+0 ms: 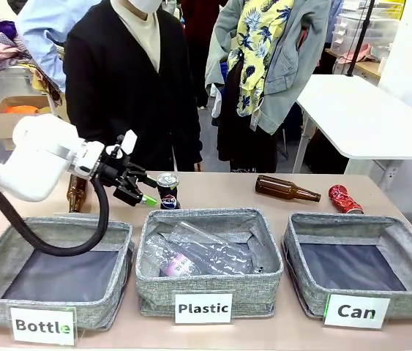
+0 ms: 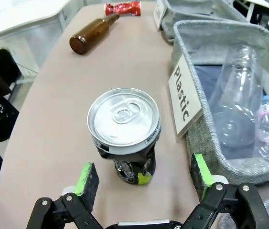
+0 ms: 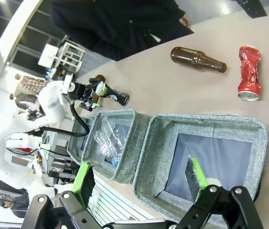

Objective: Sort the can waste into the basket.
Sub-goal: Pick up the can waste from the table and place it in the right Fabric basket.

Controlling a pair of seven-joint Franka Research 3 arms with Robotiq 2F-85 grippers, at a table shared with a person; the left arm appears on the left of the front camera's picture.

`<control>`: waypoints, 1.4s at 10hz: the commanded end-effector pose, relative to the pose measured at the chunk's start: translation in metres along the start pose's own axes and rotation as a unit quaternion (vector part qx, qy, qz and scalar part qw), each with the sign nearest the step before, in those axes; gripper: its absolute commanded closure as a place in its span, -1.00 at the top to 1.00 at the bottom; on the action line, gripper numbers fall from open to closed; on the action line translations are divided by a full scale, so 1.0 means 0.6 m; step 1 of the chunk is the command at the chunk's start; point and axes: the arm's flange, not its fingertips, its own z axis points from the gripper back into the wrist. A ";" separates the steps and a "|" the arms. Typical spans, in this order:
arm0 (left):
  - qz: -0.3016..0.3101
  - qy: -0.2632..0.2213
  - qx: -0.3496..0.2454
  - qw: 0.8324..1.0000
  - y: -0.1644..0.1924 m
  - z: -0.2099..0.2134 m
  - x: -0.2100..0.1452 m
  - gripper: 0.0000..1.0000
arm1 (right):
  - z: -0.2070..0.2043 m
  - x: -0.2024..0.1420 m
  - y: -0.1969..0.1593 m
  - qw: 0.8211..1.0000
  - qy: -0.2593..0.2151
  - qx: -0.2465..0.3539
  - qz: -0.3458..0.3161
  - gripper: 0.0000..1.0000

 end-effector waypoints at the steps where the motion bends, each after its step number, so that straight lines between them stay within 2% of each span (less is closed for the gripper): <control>1: 0.007 0.008 0.005 1.000 0.020 -0.013 0.001 1.00 | -0.002 -0.004 -0.003 1.000 0.002 -0.006 0.010 1.00; 8: 0.015 -0.017 -0.002 1.000 0.045 -0.059 0.009 1.00 | -0.002 -0.004 -0.003 1.000 0.002 -0.006 0.010 1.00; 10: -0.003 -0.033 -0.010 0.999 0.045 -0.062 0.008 1.00 | -0.002 -0.004 -0.003 1.000 0.002 -0.006 0.010 1.00; 11: -0.003 -0.044 -0.016 0.999 0.043 -0.062 0.011 -0.18 | -0.002 -0.004 -0.003 1.000 0.002 -0.006 0.010 1.00; 12: -0.003 -0.048 -0.017 0.999 0.043 -0.061 0.012 -0.17 | -0.002 -0.004 -0.003 1.000 0.002 -0.006 0.010 1.00; 13: -0.003 -0.049 -0.017 0.999 0.043 -0.064 0.012 -1.00 | -0.002 -0.004 -0.003 1.000 0.002 -0.006 0.010 1.00; 14: -0.004 -0.051 -0.018 0.999 0.042 -0.064 0.011 -1.00 | -0.002 -0.004 -0.003 1.000 0.002 -0.006 0.010 1.00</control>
